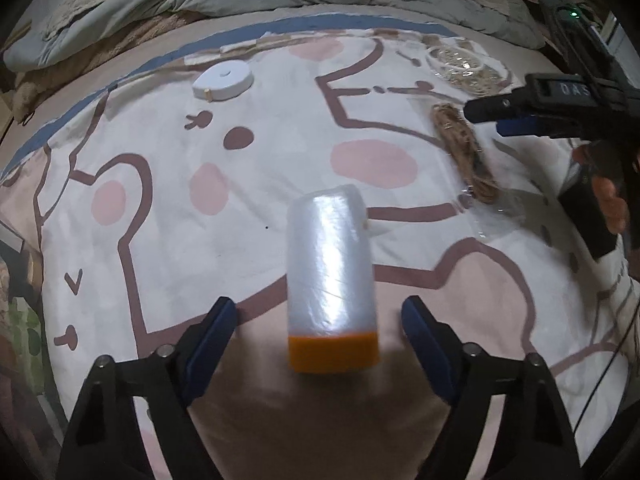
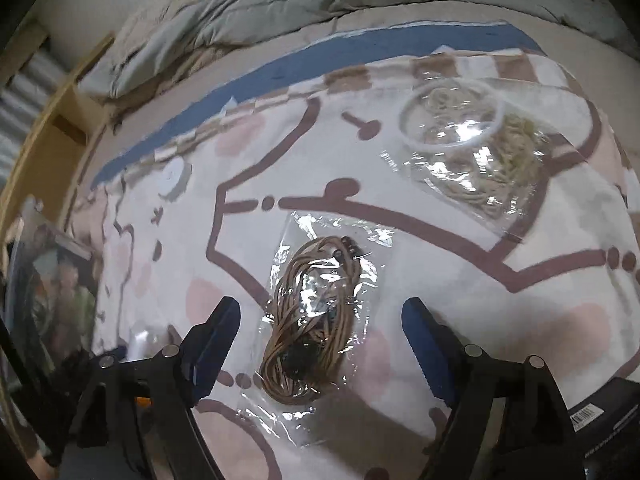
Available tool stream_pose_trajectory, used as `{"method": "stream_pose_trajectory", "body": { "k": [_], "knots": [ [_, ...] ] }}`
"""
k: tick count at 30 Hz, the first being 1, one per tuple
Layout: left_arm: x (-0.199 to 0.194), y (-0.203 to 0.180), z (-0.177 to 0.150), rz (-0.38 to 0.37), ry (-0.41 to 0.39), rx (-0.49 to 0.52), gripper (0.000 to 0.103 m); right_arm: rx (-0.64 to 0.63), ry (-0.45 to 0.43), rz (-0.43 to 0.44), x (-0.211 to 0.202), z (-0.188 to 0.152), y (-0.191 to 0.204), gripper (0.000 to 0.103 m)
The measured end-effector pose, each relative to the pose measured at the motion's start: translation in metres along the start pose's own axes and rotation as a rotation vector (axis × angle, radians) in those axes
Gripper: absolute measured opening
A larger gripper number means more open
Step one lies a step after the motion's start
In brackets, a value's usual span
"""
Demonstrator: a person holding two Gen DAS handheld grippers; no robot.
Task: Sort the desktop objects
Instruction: 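Grasp the film roll with the left tool while the right tool grasps the bagged brown cable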
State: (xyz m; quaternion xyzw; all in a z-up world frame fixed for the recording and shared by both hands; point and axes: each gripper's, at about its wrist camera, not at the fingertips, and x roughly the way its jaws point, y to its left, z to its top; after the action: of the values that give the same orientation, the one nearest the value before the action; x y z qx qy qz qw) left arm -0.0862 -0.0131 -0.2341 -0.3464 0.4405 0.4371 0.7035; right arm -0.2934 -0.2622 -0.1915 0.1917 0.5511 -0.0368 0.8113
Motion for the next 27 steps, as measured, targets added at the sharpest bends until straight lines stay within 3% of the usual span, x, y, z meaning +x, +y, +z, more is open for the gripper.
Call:
{"method": "stream_pose_trajectory", "body": {
  "k": [5,7,9,14,19,23,27],
  "knots": [
    [0.011,0.001,0.0,0.018,0.018,-0.013,0.08,-0.034,0.07,-0.025,0.018,-0.011,0.02,0.083],
    [0.012,-0.002,0.0,0.036,0.016,0.001,0.08,-0.059,0.088,-0.062,0.027,-0.016,0.027,0.092],
    [0.012,-0.004,0.0,0.043,0.014,0.01,0.076,-0.067,0.104,-0.09,0.037,-0.02,0.032,0.103],
    [0.007,-0.002,0.001,0.023,-0.001,0.002,0.042,-0.07,0.121,-0.151,0.045,-0.022,0.034,0.103],
    [0.003,-0.003,0.002,0.013,-0.012,-0.005,0.041,-0.085,0.101,-0.155,0.045,-0.026,0.035,0.103],
    [-0.002,-0.002,0.003,0.011,-0.026,-0.013,0.041,-0.217,0.045,-0.226,0.045,-0.033,0.043,0.091],
    [-0.009,-0.002,0.002,0.01,-0.041,-0.019,0.041,-0.243,0.004,-0.215,0.04,-0.037,0.041,0.08]
  ]
}}
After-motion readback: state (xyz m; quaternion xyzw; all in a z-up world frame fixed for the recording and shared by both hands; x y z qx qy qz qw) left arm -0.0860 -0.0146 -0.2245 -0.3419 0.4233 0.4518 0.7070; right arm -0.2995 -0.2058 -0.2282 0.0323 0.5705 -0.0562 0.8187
